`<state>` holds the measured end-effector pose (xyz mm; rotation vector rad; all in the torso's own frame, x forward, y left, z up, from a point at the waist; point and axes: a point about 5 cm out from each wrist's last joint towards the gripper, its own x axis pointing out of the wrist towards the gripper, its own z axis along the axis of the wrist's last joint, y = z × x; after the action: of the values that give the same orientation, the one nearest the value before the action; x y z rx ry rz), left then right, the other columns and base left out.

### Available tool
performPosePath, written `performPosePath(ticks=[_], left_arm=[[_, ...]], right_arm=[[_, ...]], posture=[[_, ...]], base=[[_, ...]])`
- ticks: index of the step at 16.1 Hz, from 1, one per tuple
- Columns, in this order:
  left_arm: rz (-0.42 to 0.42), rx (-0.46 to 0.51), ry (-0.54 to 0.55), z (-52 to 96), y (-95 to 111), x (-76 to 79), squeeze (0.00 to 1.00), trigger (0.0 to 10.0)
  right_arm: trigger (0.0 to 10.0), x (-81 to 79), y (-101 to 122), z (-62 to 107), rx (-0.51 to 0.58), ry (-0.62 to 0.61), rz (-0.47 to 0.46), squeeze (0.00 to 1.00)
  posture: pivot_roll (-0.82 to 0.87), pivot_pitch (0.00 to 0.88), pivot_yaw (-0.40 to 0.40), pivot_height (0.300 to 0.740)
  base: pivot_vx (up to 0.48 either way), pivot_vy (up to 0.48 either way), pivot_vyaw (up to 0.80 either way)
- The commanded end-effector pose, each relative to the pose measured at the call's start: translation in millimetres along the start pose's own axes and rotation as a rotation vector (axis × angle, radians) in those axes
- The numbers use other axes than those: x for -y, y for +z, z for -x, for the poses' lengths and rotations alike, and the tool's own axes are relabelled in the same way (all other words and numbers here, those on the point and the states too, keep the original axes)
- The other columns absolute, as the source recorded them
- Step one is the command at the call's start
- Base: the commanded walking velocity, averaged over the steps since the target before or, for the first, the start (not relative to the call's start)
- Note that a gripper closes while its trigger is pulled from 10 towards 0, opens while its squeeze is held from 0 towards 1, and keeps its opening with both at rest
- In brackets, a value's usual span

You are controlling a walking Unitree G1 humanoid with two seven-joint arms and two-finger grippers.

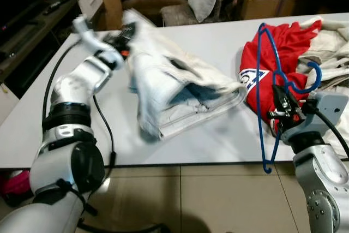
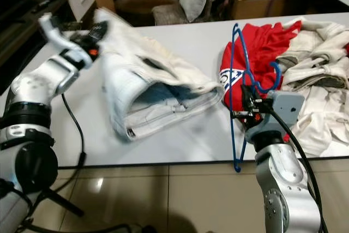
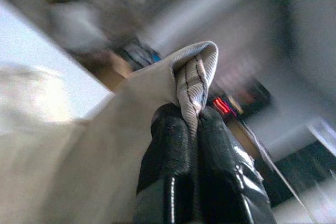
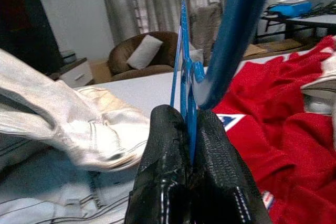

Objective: Hang hanger

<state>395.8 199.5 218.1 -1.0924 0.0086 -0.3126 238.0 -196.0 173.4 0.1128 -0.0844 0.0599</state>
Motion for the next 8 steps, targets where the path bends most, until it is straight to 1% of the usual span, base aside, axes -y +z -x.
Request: performPosePath(ticks=[1,2,3,4,5,6,7,8], left_arm=[[-0.042,0.076,0.126,11.9,18,-17.7,0.0,0.0],[-0.148,-0.006,0.222,25.7,10,-38.9,0.0,0.0],[-0.268,-0.086,0.312,39.2,-2,-57.8,0.0,0.7],[-0.3,-0.107,0.351,43.2,-5,-64.0,0.0,9.9],[-0.395,-0.195,0.406,49.5,-21,-76.6,0.0,10.0],[-0.497,-0.264,0.484,55.2,-32,-89.1,1.0,10.0],[-0.549,-0.239,0.548,54.8,-26,-92.4,1.0,10.0],[-0.573,-0.212,0.561,55.7,-22,-93.6,1.0,10.0]], right_arm=[[10.0,-4.1,8,0.9,0.039,0.035,0.0,0.0],[10.0,-4.8,9,1.1,0.037,0.051,-0.012,0.0],[10.0,-5.8,8,0.9,0.033,0.078,-0.019,0.0],[10.0,-6.1,7,0.8,0.032,0.089,-0.018,0.0],[10.0,-5.4,6,0.3,0.032,0.111,-0.002,0.0],[10.0,-4.0,8,0.2,0.038,0.094,0.004,0.0],[10.0,-3.7,14,-1.2,0.069,0.091,-0.039,0.0],[10.0,-2.0,13,-0.7,0.067,0.088,-0.037,0.0]], posture=[[-0.12,0.0,0.114,0.74],[-0.11,0.0,0.104,0.74],[-0.11,0.0,0.112,0.74],[-0.11,0.0,0.112,0.74],[-0.11,0.0,0.126,0.74],[-0.12,0.0,0.127,0.74],[-0.12,0.0,0.13,0.74],[-0.12,0.0,0.132,0.74]], base=[[0.0,0.0,0.0],[0.0,0.0,0.0],[0.0,0.0,0.0],[0.0,0.0,0.0],[0.0,0.0,0.0],[0.0,0.0,0.0],[0.0,0.0,0.0],[0.0,0.0,0.0]])
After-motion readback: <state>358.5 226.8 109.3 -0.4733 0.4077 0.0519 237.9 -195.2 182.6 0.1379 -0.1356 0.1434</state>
